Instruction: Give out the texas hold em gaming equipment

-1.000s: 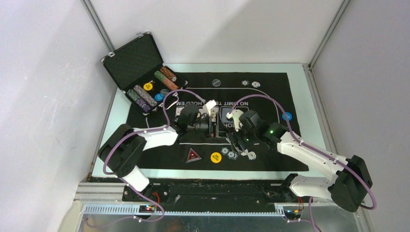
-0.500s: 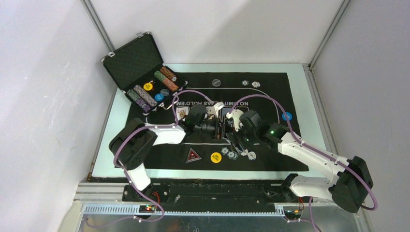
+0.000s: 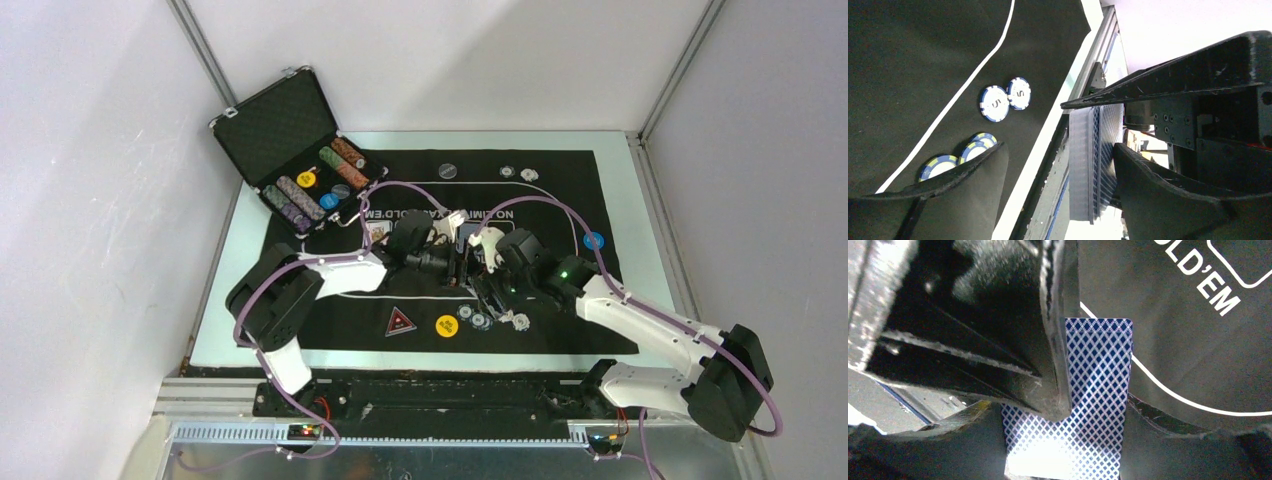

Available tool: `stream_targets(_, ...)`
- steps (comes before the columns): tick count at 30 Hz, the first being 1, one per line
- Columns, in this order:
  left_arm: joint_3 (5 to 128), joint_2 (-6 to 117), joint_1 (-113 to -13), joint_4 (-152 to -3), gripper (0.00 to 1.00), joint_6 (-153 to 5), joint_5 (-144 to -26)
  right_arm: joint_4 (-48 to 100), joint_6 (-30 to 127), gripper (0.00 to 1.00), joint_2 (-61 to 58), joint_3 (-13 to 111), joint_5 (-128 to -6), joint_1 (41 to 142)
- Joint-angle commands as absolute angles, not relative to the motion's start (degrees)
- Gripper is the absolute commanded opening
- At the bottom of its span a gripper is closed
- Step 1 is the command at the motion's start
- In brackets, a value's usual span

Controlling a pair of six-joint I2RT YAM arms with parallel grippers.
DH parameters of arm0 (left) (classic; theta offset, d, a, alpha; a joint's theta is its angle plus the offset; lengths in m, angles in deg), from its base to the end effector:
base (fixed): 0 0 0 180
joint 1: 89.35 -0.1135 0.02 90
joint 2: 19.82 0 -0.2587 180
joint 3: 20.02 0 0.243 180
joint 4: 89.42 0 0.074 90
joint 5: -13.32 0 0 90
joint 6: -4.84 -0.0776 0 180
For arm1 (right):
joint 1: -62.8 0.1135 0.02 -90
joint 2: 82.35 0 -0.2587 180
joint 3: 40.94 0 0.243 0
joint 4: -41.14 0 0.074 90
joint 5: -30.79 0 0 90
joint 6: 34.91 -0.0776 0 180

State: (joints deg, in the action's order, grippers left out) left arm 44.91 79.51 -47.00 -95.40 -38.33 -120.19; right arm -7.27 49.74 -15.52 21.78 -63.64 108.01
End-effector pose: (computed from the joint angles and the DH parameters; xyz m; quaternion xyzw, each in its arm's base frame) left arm 0.2426 -0.2935 0.1695 0.1584 0.8047 -0.5605 0.1151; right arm 0.1738 0.1836 0.2138 -0.3342 0.8854 0.1702 0.2747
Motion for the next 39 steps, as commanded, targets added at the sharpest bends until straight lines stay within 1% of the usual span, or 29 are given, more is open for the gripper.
stream_targets(1, 45.0, 77.6, -49.1, -88.2, 0.8, -43.9, -114.6, -4.3, 49.9, 0.0, -18.5, 22.8, -63.6, 108.3)
stream_targets(4, 44.2, 76.6, -49.8, -87.5, 0.76, -44.3, -114.3, -4.4, 49.8, 0.0, -18.7, 22.8, -63.2, 108.3)
stream_targets(9, 43.9, 75.0, -50.5, -86.7, 0.72, -44.9, -113.9, -4.4, 49.7, 0.0, -18.9, 22.7, -63.2, 108.3)
stream_targets(15, 43.8, 73.6, -50.4, -88.6, 0.65, -43.9, -115.7, -4.4, 49.7, 0.0, -18.6, 22.8, -63.1, 108.3)
stream_targets(22, 43.5, 70.6, -50.4, -89.2, 0.47, -43.2, -116.2, -4.4, 49.4, 0.0, -18.2, 22.7, -62.3, 108.2)
stream_targets(24, 43.6, 69.6, -50.4, -88.1, 0.4, -43.7, -115.3, -4.4, 49.2, 0.0, -18.1, 22.8, -61.7, 108.2)
stream_targets(25, 43.7, 69.4, -50.4, -87.8, 0.34, -43.9, -115.0, -4.5, 49.1, 0.0, -18.1, 22.8, -61.6, 108.1)
stream_targets(28, 44.7, 68.4, -50.4, -86.3, 0.22, -45.0, -114.7, -4.7, 48.7, 0.0, -18.0, 22.8, -61.3, 107.6)
stream_targets(29, 45.1, 68.2, -50.4, -85.0, 0.16, -45.4, -114.2, -4.8, 48.5, 0.0, -17.9, 22.7, -61.2, 107.5)
stream_targets(30, 45.4, 68.0, -50.4, -83.6, 0.12, -46.3, -113.9, -4.8, 48.3, 0.0, -17.9, 22.7, -61.1, 107.2)
stream_targets(32, 46.2, 67.5, -50.4, -81.6, 0.02, -47.7, -112.5, -4.9, 48.1, 0.0, -17.8, 22.7, -60.8, 106.7)
stream_targets(36, 48.1, 66.9, -50.4, -76.9, 0.0, -51.2, -111.8, -5.1, 47.2, 0.0, -17.7, 22.8, -59.4, 105.8)
stream_targets(39, 50.3, 65.8, -50.4, -73.6, 0.0, -54.9, -112.5, -5.2, 46.3, 0.0, -17.8, 22.8, -55.5, 105.1)
